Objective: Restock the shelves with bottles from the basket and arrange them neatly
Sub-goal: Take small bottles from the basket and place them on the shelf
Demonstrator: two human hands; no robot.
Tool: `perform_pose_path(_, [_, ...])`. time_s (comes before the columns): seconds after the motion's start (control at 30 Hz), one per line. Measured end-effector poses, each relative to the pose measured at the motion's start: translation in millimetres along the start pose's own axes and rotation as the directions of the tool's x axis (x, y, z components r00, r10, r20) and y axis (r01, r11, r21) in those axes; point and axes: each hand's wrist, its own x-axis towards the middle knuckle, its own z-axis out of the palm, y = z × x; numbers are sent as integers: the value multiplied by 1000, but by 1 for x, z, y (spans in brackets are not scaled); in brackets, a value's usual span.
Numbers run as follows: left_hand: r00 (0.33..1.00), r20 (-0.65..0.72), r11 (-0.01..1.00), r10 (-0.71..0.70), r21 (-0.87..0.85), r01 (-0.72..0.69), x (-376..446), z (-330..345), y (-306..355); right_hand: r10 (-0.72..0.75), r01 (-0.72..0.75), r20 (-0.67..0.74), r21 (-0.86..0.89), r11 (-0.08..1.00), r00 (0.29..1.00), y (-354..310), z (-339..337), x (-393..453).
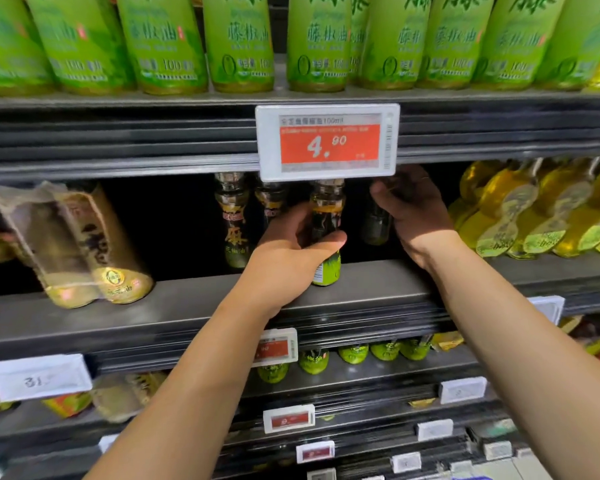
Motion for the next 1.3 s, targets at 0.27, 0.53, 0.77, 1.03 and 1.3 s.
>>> perform_pose_path(0.27, [1000, -19, 999, 0, 50, 1, -2, 2, 0, -84, 45, -101, -344, 938, 991, -21, -23, -37])
perform_pose_path(0.53, [999, 27, 990, -17, 138, 13, -6, 2, 10, -27, 113, 241, -350, 930, 970, -42, 17, -69])
perform_pose_path(0.77, [990, -81, 822, 114, 568, -48, -42, -11, 22, 16, 64, 247, -309, 949, 969, -30, 33, -62])
perform_pose_path(1.03, [882, -457, 827, 118, 536, 167, -52, -75, 26, 73, 14, 251, -329, 944, 965, -25, 49, -48])
perform_pose_path(1.3, [920, -384, 857, -73, 448, 255, -13, -95, 12, 213, 1, 325, -549, 835, 922, -13, 49, -45])
